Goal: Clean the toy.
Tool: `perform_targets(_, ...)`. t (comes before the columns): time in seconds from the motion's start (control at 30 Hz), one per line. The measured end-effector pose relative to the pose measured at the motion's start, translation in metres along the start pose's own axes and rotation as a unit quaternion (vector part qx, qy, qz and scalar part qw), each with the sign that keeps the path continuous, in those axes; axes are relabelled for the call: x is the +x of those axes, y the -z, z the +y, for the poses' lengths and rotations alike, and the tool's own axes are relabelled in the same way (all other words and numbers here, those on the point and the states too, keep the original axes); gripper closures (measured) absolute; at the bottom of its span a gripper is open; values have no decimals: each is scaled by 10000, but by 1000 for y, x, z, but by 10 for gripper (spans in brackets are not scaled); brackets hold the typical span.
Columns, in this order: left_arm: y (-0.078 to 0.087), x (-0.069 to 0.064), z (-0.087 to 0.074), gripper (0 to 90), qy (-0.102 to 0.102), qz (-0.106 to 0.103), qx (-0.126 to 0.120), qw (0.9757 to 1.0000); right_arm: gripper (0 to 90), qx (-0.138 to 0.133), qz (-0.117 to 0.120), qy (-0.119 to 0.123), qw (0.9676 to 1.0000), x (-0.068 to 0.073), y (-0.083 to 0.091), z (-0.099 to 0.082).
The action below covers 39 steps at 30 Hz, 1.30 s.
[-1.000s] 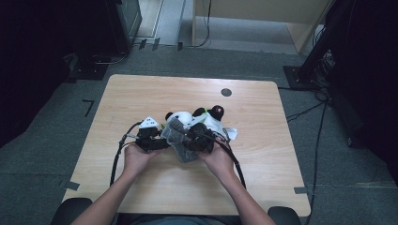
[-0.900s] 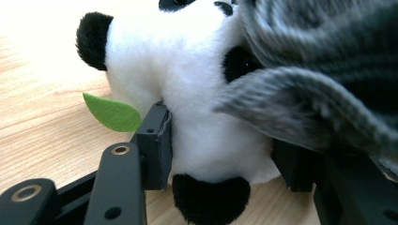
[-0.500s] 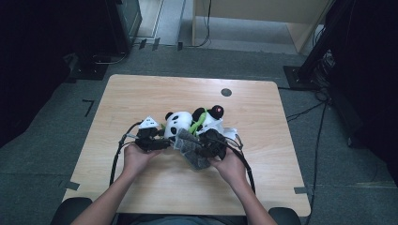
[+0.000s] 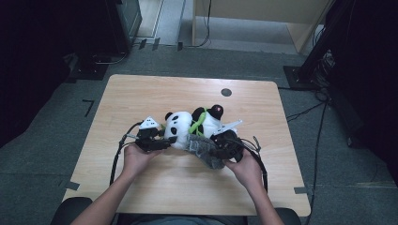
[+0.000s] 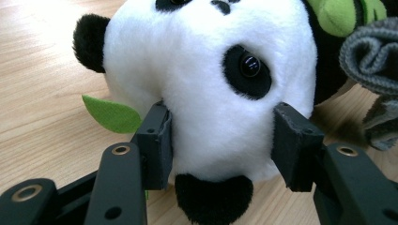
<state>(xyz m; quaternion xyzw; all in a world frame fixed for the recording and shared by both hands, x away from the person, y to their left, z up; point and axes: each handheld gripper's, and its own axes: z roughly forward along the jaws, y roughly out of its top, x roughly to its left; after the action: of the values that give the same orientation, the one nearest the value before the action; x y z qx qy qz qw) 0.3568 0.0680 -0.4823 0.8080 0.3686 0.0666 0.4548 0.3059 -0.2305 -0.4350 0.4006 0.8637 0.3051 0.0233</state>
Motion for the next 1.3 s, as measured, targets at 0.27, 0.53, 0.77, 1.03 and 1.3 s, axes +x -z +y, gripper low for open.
perform_targets(0.27, 0, 0, 0, 468, 31, -28, 19, 10000, 793, 37, -78, -245, 9997, -18, 10, -11)
perform_targets(0.53, 0, 0, 1, 472, 33, -22, 33, 10000, 792, 47, -37, -512, 9987, -30, 21, -19)
perform_targets(0.77, 0, 2, 1, 477, 91, -67, 26, 9999, 792, -20, -210, -498, 9985, -40, 33, -24)
perform_targets(1.03, 0, 0, -1, 479, 35, -7, -5, 10000, 792, -178, -455, -840, 9953, -59, 47, -37)
perform_targets(1.3, 0, 0, -1, 479, 90, -8, -29, 10000, 793, -702, -827, -1091, 9881, -82, 63, -46)
